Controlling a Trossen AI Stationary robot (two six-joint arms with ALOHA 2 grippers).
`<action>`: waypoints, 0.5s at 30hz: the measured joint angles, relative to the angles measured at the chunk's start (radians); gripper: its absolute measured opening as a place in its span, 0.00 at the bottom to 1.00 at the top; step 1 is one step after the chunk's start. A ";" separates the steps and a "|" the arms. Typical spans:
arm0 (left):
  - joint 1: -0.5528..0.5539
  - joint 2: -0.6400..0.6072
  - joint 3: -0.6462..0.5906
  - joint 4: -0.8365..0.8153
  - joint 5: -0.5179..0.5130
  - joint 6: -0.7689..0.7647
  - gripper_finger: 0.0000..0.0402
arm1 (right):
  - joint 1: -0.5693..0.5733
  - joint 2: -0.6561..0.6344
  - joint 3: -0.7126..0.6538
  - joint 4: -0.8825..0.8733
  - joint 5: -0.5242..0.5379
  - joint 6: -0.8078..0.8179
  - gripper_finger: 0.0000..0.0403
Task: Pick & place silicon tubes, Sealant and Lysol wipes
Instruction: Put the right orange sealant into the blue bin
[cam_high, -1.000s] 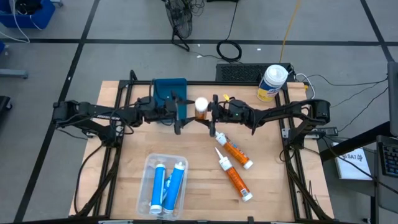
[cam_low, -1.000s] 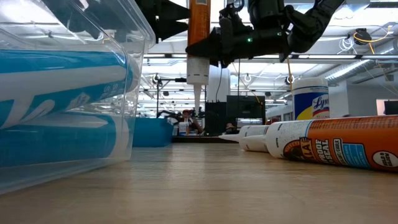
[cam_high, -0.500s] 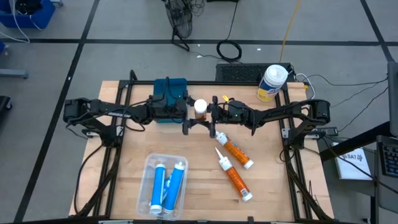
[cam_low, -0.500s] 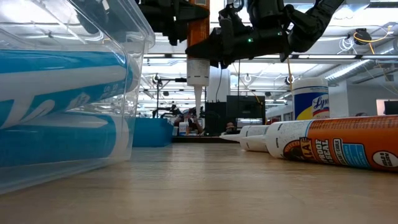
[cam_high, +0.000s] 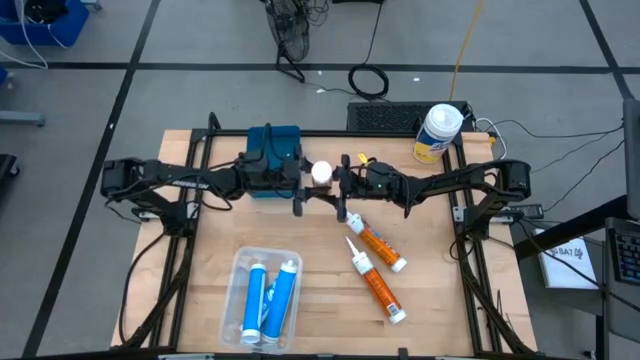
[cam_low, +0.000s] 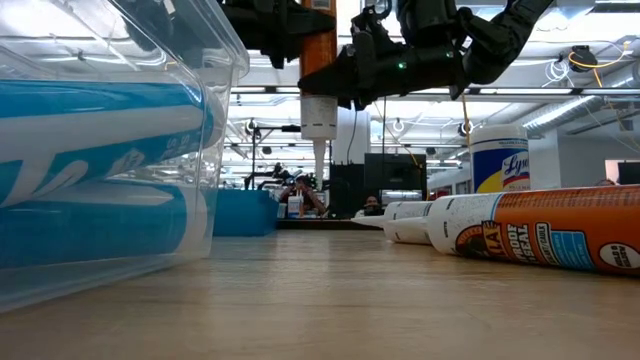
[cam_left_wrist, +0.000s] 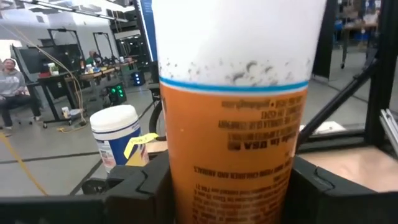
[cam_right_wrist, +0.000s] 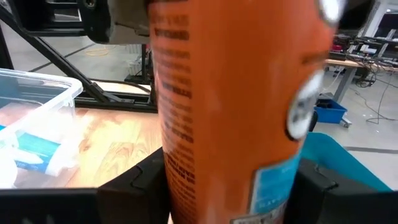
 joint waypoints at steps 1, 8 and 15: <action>0.000 -0.019 0.000 -0.026 0.001 0.020 0.51 | 0.002 0.001 0.001 0.005 0.002 0.008 0.54; -0.001 -0.211 -0.003 -0.257 -0.135 0.136 0.51 | 0.003 -0.001 0.001 -0.006 0.003 0.057 0.68; 0.013 -0.417 -0.003 -0.516 -0.495 0.113 0.51 | 0.004 -0.001 0.001 -0.009 0.002 0.055 0.68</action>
